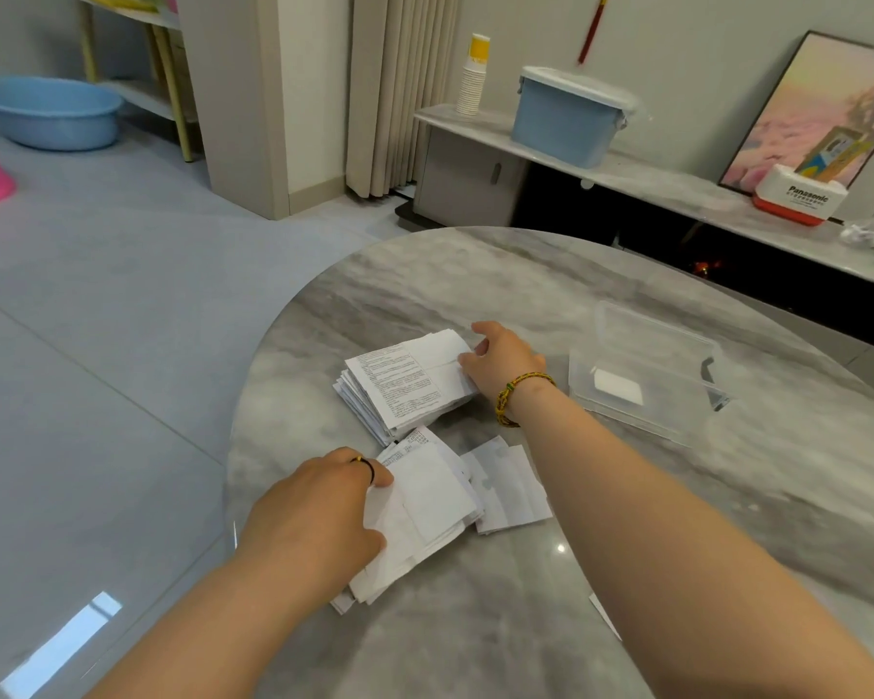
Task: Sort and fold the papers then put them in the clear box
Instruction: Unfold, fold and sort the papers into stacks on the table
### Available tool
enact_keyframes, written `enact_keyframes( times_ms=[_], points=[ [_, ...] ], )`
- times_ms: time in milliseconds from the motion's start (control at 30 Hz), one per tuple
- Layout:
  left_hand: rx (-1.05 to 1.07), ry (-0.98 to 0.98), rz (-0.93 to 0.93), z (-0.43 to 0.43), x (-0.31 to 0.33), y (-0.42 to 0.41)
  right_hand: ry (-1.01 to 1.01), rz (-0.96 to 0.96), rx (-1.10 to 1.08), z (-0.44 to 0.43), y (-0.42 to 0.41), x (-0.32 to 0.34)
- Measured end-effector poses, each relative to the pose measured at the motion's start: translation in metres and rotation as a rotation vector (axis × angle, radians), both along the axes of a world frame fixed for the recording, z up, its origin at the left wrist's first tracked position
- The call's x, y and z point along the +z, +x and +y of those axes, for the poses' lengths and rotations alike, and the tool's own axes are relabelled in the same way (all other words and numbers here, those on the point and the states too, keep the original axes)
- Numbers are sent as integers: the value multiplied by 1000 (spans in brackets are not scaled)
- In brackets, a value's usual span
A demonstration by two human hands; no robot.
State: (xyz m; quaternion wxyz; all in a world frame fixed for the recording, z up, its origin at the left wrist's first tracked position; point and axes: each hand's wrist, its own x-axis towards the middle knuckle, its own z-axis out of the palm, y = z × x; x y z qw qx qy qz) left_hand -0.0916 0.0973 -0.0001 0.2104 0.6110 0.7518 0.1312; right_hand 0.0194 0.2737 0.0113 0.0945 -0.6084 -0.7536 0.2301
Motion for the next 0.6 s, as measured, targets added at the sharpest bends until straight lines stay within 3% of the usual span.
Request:
enact_keyframes(
  times_ms=[333,600],
  points=[
    [0,111,-17,0,12,13,63,265,-143,-33,75,31],
    [-59,207,-32,-6,24,42,-63,184,-248,-103,178,41]
  ],
)
